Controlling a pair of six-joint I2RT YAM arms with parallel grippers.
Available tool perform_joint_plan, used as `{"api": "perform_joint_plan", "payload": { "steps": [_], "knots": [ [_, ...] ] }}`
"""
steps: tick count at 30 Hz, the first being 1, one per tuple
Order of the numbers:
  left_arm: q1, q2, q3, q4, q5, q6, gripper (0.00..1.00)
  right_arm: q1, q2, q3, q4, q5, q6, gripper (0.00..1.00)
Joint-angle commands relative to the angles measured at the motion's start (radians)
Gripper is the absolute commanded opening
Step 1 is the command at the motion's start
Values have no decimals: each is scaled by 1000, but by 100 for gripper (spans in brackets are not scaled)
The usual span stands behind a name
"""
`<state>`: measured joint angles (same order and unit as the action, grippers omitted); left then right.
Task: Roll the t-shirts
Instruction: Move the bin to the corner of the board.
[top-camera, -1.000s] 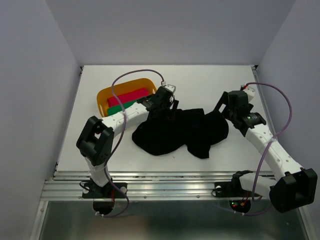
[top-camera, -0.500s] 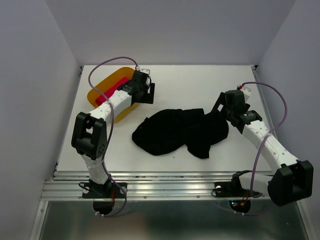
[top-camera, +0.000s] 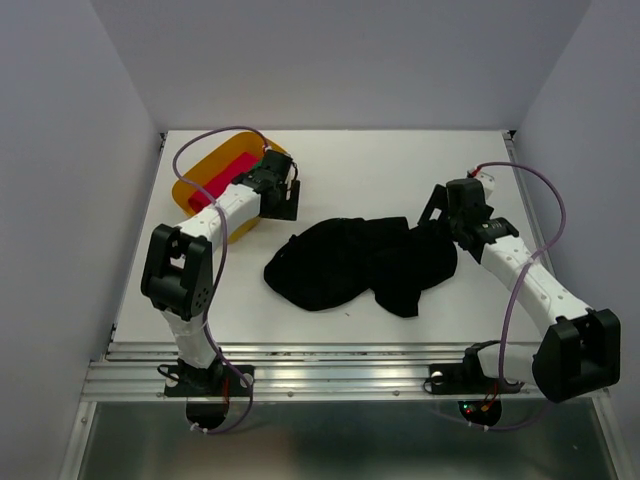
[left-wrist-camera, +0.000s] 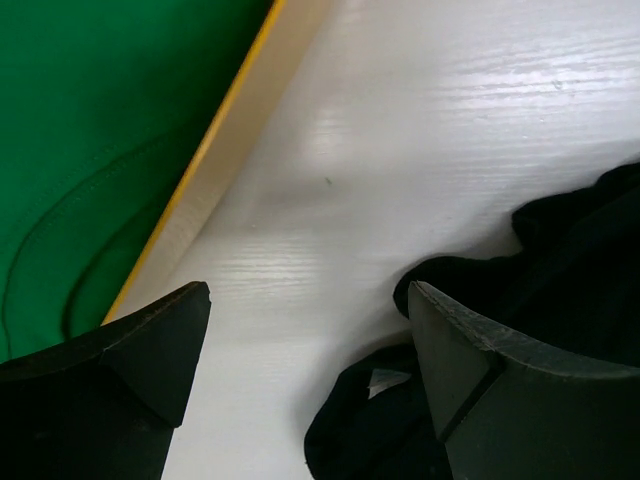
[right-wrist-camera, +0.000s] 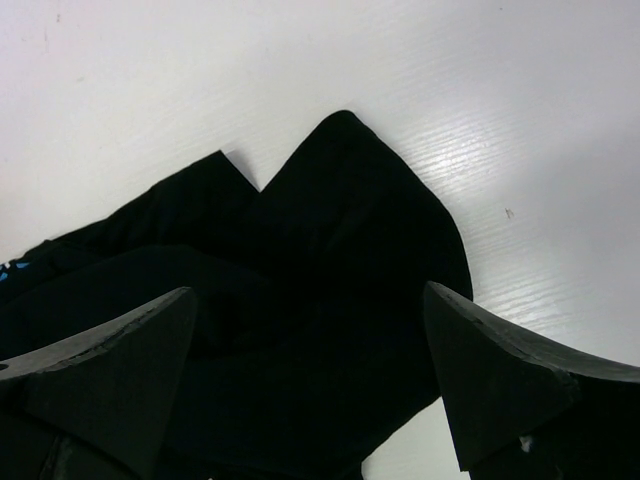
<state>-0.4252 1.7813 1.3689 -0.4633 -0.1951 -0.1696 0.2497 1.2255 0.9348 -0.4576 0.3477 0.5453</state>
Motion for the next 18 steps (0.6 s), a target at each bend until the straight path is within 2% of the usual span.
{"api": "perform_joint_plan", "payload": {
  "steps": [1,8,18],
  "knots": [
    [42,-14,22,-18,-75,2,91,2,16,45,48,-30,-24,100],
    [141,30,84,-15,-121,13,91,2,23,55,54,-56,-61,100],
    [204,96,170,-3,-136,39,91,2,28,64,53,-88,-61,100]
  ]
}}
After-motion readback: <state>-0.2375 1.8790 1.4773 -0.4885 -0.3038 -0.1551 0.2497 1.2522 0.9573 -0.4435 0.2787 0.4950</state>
